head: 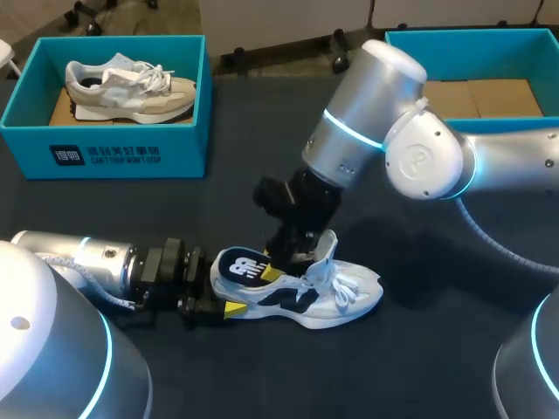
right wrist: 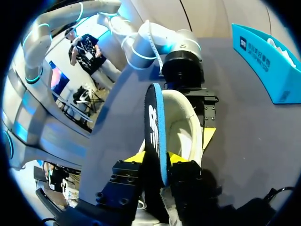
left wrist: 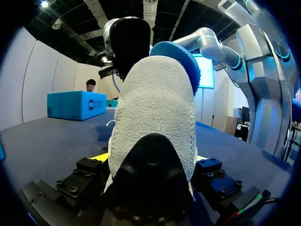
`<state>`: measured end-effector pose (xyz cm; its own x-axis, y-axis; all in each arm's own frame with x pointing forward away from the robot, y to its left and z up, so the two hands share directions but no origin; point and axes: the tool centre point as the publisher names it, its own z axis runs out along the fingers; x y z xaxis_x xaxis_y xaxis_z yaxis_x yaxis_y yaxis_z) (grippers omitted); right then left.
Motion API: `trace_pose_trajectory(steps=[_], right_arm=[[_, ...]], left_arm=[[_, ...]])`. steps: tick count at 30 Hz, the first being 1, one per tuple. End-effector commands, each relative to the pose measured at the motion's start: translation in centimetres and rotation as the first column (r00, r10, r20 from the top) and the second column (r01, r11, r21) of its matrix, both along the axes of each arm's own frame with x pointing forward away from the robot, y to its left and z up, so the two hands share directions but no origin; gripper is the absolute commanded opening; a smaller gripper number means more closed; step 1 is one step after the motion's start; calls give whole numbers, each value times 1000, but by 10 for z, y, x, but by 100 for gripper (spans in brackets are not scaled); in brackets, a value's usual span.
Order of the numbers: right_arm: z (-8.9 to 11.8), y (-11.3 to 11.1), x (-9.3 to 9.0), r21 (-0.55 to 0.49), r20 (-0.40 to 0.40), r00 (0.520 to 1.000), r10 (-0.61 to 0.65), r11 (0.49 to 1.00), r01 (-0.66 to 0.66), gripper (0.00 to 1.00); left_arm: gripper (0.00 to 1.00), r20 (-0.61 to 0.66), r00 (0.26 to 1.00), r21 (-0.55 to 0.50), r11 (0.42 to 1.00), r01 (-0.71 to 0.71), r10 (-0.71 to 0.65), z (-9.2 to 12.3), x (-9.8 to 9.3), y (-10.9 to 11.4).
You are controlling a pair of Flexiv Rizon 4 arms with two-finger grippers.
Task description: Take the shoe out of the shoebox, open the shoe tongue, remove and reinsert the insole, then place the shoe into the shoebox
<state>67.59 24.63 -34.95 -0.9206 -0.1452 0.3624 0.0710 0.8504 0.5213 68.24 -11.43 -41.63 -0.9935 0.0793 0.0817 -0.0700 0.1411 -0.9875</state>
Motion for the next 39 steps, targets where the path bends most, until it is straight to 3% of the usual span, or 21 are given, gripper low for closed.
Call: trace_pose_trajectory(steps=[1, 11, 16, 17, 33, 39], right_arm=[[-8, 1, -1, 21, -6, 1000, -3, 1000, 4, 0], [16, 16, 5, 55, 40, 999, 20, 998, -22, 0], [29, 27, 8, 132, 33, 999, 23, 991, -27, 0], [34, 30, 8, 96, 57, 998, 28, 995, -34, 0], [34, 30, 8, 96, 57, 998, 28, 995, -34, 0], [67, 45, 24, 168, 102, 995, 18, 985, -36, 0]], left_arm=[[0, 0, 1000, -1, 1000, -1, 1, 0, 1, -1], [0, 0, 1000, -1, 1000, -1, 1, 0, 1, -1], [0, 0, 1000, -1, 1000, -1, 1, 0, 1, -1], [0, 0, 1000, -1, 1000, -1, 1, 0, 1, -1], [0, 0, 1000, -1, 1000, -1, 1, 0, 1, -1], [0, 0, 1000, -1, 1000, -1, 1, 0, 1, -1]])
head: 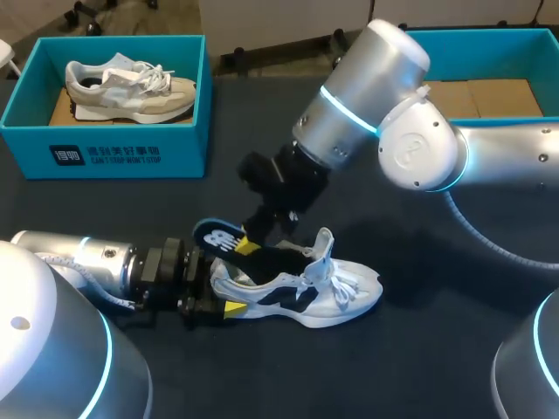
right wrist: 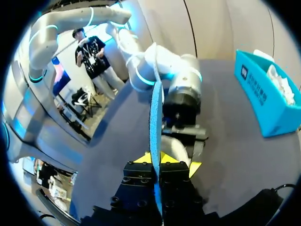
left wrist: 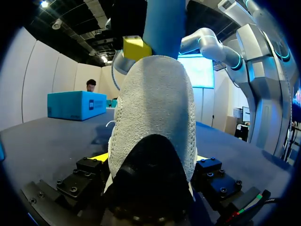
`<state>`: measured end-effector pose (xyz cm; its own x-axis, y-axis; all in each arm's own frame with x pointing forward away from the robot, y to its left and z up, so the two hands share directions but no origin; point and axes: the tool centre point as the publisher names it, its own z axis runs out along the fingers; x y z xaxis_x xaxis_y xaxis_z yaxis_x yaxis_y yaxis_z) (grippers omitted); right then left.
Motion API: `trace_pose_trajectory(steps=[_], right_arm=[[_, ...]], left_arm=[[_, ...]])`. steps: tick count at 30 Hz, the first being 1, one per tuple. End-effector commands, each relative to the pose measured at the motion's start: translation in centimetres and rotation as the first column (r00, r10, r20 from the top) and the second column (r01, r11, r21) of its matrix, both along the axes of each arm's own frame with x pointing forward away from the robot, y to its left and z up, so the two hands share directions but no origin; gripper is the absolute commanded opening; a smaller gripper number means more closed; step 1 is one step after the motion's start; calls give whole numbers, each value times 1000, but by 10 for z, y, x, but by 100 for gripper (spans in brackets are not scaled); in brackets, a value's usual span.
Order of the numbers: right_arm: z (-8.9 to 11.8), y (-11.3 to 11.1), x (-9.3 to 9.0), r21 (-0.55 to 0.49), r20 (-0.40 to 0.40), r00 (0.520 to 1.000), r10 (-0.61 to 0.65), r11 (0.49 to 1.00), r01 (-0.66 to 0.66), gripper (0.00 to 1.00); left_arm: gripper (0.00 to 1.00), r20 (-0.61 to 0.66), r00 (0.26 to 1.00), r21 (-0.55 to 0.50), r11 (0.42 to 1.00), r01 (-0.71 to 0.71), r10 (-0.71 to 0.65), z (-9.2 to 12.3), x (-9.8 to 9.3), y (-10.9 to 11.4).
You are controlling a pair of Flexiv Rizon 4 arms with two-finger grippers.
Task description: Take the shoe out of the shoebox, open the shoe tongue, remove and reinsert the insole, then place the shoe into the shoebox
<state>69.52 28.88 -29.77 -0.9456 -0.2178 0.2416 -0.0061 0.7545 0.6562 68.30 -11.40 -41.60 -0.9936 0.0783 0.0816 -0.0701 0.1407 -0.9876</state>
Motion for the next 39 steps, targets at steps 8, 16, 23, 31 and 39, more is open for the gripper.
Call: trace_pose_trajectory(steps=[8, 16, 23, 31, 39], right_arm=[[70, 3, 16, 54, 24, 999, 45, 997, -47, 0], [89, -2, 19, 119, 14, 999, 43, 992, -45, 0], [89, -2, 19, 119, 14, 999, 43, 992, -45, 0], [100, 8, 25, 259, 66, 996, 53, 963, -68, 0], [147, 6, 36, 310, 144, 987, 69, 944, -111, 0]], left_arm=[[0, 0, 1000, -1, 1000, 0, 0, 0, 0, -1], [0, 0, 1000, -1, 1000, 0, 0, 0, 0, -1], [0, 0, 1000, -1, 1000, 0, 0, 0, 0, -1], [0, 0, 1000, -1, 1000, 0, 0, 0, 0, -1], [0, 0, 1000, -1, 1000, 0, 0, 0, 0, -1]])
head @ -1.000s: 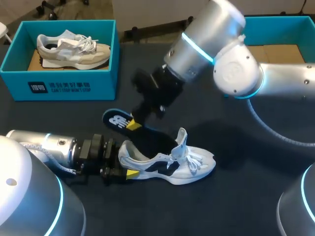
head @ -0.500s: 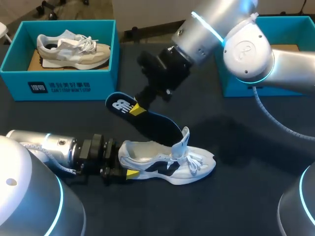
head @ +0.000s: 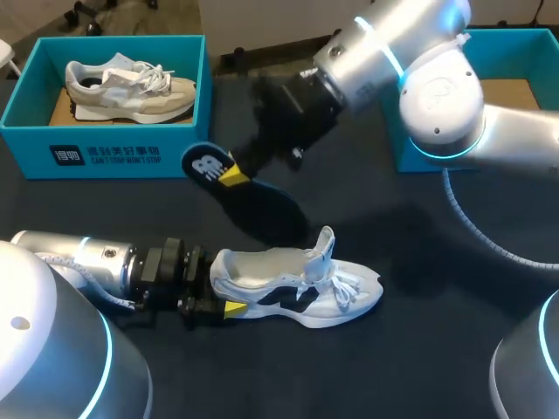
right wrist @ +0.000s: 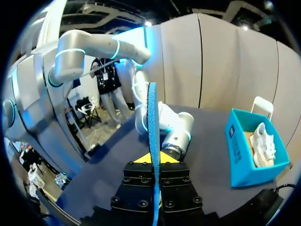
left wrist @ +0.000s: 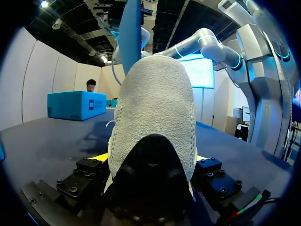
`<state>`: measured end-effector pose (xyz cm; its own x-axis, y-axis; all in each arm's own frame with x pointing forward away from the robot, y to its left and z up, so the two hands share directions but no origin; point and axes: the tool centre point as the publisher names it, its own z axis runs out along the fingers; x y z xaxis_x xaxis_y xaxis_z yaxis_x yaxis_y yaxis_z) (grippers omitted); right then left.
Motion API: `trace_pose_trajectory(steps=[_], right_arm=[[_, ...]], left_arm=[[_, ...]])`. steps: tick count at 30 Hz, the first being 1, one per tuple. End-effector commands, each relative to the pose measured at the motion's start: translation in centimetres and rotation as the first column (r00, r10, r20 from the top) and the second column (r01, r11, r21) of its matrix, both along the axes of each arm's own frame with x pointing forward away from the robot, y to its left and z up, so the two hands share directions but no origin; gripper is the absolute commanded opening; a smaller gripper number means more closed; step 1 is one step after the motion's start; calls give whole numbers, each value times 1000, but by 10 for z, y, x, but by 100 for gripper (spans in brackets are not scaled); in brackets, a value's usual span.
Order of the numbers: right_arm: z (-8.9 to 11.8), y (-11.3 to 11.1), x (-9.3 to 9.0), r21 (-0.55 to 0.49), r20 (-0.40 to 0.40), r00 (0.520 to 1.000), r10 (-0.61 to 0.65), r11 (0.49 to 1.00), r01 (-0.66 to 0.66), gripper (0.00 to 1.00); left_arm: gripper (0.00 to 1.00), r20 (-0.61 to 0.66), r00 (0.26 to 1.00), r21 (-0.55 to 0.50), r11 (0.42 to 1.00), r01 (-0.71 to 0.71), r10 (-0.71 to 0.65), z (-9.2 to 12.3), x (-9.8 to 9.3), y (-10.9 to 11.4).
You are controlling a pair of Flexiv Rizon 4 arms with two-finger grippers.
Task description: Take the shoe out of the shoebox, open the shoe tongue, remove and reinsert the insole, then place the shoe into the shoebox
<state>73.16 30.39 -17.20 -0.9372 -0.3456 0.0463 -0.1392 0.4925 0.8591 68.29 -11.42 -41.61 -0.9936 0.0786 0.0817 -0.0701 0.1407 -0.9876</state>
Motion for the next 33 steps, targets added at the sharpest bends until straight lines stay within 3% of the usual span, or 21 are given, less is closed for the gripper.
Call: trace_pose_trajectory(steps=[1, 7, 13, 29, 33], right_arm=[[28, -11, 0, -4, 41, 999, 4, 1000, -4, 0], [62, -27, -2, 25, 99, 995, 5, 1000, -8, 0], [85, -45, -10, 201, 134, 990, 36, 978, -63, 0], [85, -45, -10, 201, 134, 990, 36, 978, -63, 0], [109, -67, -23, 205, 71, 997, -17, 979, 2, 0]], left_arm=[[0, 0, 1000, -1, 1000, 0, 0, 0, 0, -1], [0, 0, 1000, -1, 1000, 0, 0, 0, 0, -1], [0, 0, 1000, -1, 1000, 0, 0, 0, 0, -1], [0, 0, 1000, -1, 1000, 0, 0, 0, 0, -1], [0, 0, 1000, -1, 1000, 0, 0, 0, 0, -1]])
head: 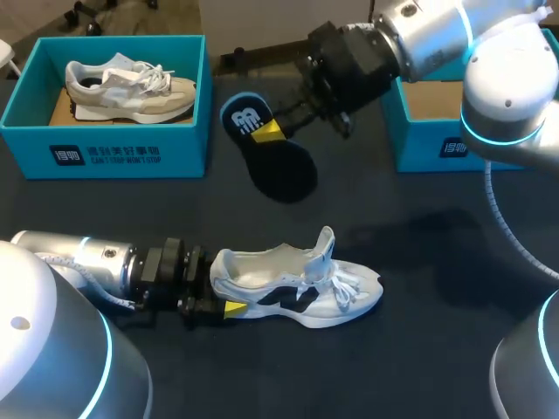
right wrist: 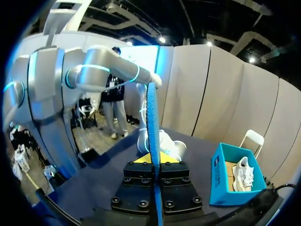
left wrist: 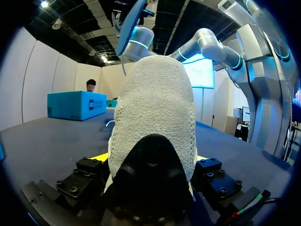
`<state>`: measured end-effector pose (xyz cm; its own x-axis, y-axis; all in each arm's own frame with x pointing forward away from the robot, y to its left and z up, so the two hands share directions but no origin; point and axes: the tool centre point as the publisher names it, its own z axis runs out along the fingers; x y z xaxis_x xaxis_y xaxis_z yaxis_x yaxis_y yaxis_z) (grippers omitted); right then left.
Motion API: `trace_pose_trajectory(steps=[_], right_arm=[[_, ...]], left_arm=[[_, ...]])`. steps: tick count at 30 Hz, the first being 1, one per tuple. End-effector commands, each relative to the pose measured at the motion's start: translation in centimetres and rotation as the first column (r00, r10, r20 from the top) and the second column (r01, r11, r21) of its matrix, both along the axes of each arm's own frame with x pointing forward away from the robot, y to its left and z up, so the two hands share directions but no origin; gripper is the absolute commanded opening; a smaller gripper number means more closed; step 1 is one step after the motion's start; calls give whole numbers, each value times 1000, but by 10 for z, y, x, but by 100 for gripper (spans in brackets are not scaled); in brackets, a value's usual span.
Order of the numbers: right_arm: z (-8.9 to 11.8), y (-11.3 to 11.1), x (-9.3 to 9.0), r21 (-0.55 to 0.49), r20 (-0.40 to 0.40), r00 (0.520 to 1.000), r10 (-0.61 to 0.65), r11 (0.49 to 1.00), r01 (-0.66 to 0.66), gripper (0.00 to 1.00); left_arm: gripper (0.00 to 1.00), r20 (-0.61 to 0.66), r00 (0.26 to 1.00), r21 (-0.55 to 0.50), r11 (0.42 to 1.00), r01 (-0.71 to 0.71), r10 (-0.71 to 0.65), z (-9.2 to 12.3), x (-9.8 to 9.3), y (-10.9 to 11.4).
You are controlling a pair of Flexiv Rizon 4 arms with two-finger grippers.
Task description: Take the shoe out of the shoebox, open the shoe tongue, remove and reinsert the insole, then place the shoe into the shoebox
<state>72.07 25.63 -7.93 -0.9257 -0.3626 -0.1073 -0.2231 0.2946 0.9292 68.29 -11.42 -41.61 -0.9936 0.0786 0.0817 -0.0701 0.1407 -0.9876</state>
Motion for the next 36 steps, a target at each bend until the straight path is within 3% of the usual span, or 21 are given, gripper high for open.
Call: trace_pose_trajectory(steps=[1, 7, 21, 22, 29, 34, 36], right_arm=[[22, -24, -15, -5, -30, 998, -47, 999, 47, 0], [44, -40, -32, 31, -103, 994, -31, 999, 34, 0], [44, -40, -32, 31, -103, 994, -31, 999, 34, 0], [49, -44, -33, 68, -109, 993, -45, 996, 53, 0], [78, -78, -62, 86, -188, 964, -190, 974, 209, 0], [92, -88, -79, 87, -255, 934, -250, 956, 280, 0], [97, -91, -84, 118, -320, 918, -232, 952, 282, 0]], left_arm=[[0, 0, 1000, -1, 1000, 0, 0, 0, 0, -1], [0, 0, 1000, -1, 1000, 0, 0, 0, 0, -1], [0, 0, 1000, -1, 1000, 0, 0, 0, 0, -1], [0, 0, 1000, -1, 1000, 0, 0, 0, 0, -1], [0, 0, 1000, -1, 1000, 0, 0, 0, 0, -1], [0, 0, 1000, -1, 1000, 0, 0, 0, 0, -1], [0, 0, 1000, -1, 1000, 0, 0, 0, 0, -1]])
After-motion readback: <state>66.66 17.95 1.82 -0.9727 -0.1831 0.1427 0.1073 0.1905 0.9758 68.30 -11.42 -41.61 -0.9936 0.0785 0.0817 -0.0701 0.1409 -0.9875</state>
